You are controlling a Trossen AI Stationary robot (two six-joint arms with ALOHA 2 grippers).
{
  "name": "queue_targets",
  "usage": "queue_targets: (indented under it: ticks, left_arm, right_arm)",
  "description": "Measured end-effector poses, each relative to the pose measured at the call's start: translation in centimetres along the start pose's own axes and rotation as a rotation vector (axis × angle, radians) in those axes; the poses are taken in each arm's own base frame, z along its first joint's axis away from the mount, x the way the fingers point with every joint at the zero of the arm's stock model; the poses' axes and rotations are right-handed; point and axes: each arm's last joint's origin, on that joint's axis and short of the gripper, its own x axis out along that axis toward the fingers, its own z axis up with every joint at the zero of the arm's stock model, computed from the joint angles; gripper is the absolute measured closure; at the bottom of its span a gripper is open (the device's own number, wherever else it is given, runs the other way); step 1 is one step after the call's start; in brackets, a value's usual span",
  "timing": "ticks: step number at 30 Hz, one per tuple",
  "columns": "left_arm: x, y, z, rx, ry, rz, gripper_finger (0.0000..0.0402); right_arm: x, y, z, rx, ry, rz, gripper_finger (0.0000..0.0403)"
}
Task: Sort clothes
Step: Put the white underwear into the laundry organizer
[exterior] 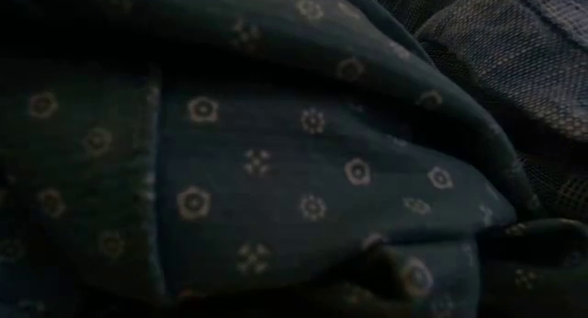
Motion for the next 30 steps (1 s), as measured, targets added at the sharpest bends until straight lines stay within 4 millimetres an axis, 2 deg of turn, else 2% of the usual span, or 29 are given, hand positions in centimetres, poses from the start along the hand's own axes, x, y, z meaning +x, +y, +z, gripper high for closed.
queue_targets:
  ticks: [4, 8, 15, 20, 25, 30]
  left_arm:
    - [0.0, 0.0, 0.0, -0.015, 0.005, 0.009, 0.0231]
    - [0.0, 0.0, 0.0, -0.022, 0.005, 0.009, 0.0231]
    - [0.0, 0.0, -0.2, -0.020, 0.022, 0.005, 0.0231]
    - [0.0, -0.1, -0.6, -0.016, 0.059, -0.004, 0.0231]
    - [0.0, -0.2, -0.7, -0.081, 0.073, -0.005, 0.0231]
    - [0.0, -0.2, -0.9, -0.086, 0.095, -0.010, 0.0231]
  right_arm:
    - [0.6, -2.0, 1.4, 0.006, -0.087, -0.132, 0.0376]
    - [3.1, -4.7, 1.9, 0.060, -0.135, -0.139, 0.0370]
    - [9.0, -9.2, 0.5, 0.208, -0.115, -0.088, 0.0341]
    - [12.1, -10.6, -0.7, 0.321, -0.095, 0.024, 0.0325]
    - [12.5, -10.8, -1.0, 0.366, -0.096, 0.072, 0.0301]
    - [11.7, -11.0, -0.9, 0.367, -0.111, 0.099, 0.0246]
